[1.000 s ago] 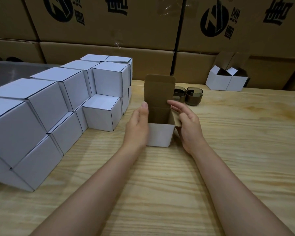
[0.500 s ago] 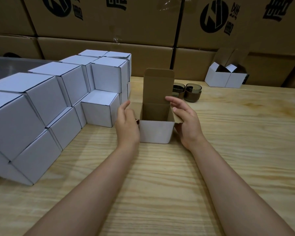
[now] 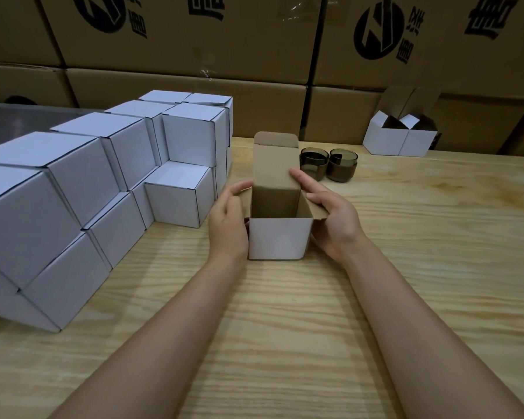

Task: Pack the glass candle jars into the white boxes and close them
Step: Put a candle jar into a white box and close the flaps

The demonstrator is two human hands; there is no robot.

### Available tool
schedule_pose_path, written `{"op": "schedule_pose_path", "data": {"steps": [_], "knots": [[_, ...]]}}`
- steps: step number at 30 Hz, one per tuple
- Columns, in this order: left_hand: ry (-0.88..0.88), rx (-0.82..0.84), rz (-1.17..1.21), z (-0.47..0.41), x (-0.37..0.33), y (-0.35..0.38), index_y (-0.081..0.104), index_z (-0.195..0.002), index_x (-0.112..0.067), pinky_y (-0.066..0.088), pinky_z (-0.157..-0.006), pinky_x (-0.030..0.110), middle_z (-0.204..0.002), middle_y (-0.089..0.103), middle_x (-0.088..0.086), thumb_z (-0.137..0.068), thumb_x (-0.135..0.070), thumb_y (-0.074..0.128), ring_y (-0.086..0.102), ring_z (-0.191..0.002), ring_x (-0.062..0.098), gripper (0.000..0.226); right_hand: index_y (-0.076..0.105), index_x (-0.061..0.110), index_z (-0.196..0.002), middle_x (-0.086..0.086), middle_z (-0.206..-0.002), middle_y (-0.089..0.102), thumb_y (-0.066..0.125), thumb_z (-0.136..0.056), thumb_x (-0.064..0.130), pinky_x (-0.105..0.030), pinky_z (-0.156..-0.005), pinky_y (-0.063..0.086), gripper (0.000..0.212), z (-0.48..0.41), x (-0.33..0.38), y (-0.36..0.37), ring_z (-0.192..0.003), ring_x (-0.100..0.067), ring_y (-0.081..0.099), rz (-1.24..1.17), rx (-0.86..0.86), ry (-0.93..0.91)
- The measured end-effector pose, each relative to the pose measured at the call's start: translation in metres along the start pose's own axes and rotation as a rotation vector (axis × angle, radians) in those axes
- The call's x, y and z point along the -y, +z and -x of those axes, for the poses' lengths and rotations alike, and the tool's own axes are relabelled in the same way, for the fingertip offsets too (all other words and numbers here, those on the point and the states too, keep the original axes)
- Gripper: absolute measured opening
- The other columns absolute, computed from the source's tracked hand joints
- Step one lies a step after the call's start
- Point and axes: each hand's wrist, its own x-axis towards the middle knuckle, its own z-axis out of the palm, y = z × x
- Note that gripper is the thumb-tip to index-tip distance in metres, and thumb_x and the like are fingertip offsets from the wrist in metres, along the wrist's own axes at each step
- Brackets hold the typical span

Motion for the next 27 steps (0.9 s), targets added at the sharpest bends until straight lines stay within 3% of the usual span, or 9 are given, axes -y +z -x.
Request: {"op": "schedule_pose_path", "data": {"steps": [3,9,11,14,18,21,23,27], "knots": [[-0.011,0.006,0.045,0.002,0.000,0.000,0.064,-0.097,-0.028,0.051,-0.060,0.015,-0.110,0.062,-0.003,-0.098,-0.009,0.028,0.059,-0.101,0.014,0.041,0.069,0.020,-0.117,-0.004,-0.135,0.056,0.030,-0.092,0.009,-0.036,-0.099,0.046,0.047,0.000,0.000,0.001,-0.122,-0.025,0.053,-0.001,-0.008,0.012],[-0.097,0.058,0.149,0.002,-0.002,0.002,0.060,-0.106,-0.032,0.050,-0.057,0.016,-0.123,0.059,0.011,-0.093,-0.015,0.035,0.062,-0.090,0.011,0.033,0.070,0.028,-0.112,-0.005,-0.135,0.055,0.030,-0.093,0.013,-0.043,-0.108,0.040,0.047,0.001,-0.004,0.000,-0.125,-0.023,0.050,0.112,-0.011,-0.015],[-0.142,0.145,0.184,0.001,-0.001,-0.003,0.060,-0.110,-0.035,0.053,-0.063,0.022,-0.123,0.061,0.011,-0.082,-0.031,0.053,0.066,-0.089,0.008,0.029,0.070,0.030,-0.110,-0.004,-0.133,0.057,0.030,-0.094,0.013,-0.043,-0.108,0.039,0.046,0.001,-0.004,-0.001,-0.124,-0.021,0.052,0.134,-0.003,-0.027],[-0.116,0.290,0.160,-0.005,0.005,-0.013,0.054,-0.122,-0.038,0.053,-0.091,0.037,-0.134,0.053,0.008,-0.055,-0.044,0.078,0.057,-0.117,0.021,0.072,0.068,0.031,-0.112,-0.005,-0.132,0.058,0.028,-0.096,0.014,-0.041,-0.106,0.041,0.046,0.002,-0.004,-0.003,-0.122,-0.023,0.053,0.177,0.012,-0.031],[-0.108,0.512,0.084,-0.016,0.007,-0.025,0.040,-0.134,-0.044,0.052,-0.092,0.036,-0.139,0.046,0.002,-0.034,-0.037,0.094,0.056,-0.120,0.020,0.114,0.066,0.035,-0.114,0.000,-0.131,0.057,0.031,-0.094,0.019,-0.037,-0.102,0.045,0.044,0.004,-0.003,-0.005,-0.120,-0.020,0.054,0.258,0.032,-0.046],[-0.138,0.586,-0.006,-0.024,0.005,-0.036,0.039,-0.131,-0.053,0.053,-0.093,0.038,-0.137,0.047,-0.001,-0.035,-0.031,0.094,0.057,-0.118,0.017,0.112,0.065,0.039,-0.115,0.006,-0.131,0.056,0.033,-0.085,0.027,-0.032,-0.098,0.044,0.045,0.005,-0.003,-0.004,-0.119,-0.016,0.053,0.323,0.060,-0.049],[-0.134,0.600,-0.034,-0.026,0.003,-0.039,0.043,-0.124,-0.057,0.053,-0.092,0.037,-0.135,0.049,-0.003,-0.035,-0.032,0.094,0.057,-0.118,0.017,0.106,0.063,0.041,-0.116,0.006,-0.133,0.054,0.032,-0.090,0.025,-0.029,-0.094,0.045,0.044,0.004,-0.004,-0.003,-0.118,-0.015,0.053,0.335,0.088,-0.048],[-0.137,0.588,-0.043,-0.026,0.005,-0.040,0.040,-0.125,-0.050,0.051,-0.095,0.036,-0.132,0.053,0.001,-0.037,-0.031,0.091,0.053,-0.121,0.019,0.103,0.062,0.031,-0.121,0.003,-0.130,0.057,0.029,-0.097,0.014,-0.022,-0.080,0.050,0.044,0.001,-0.006,-0.002,-0.114,-0.017,0.058,0.193,0.139,-0.029]]}}
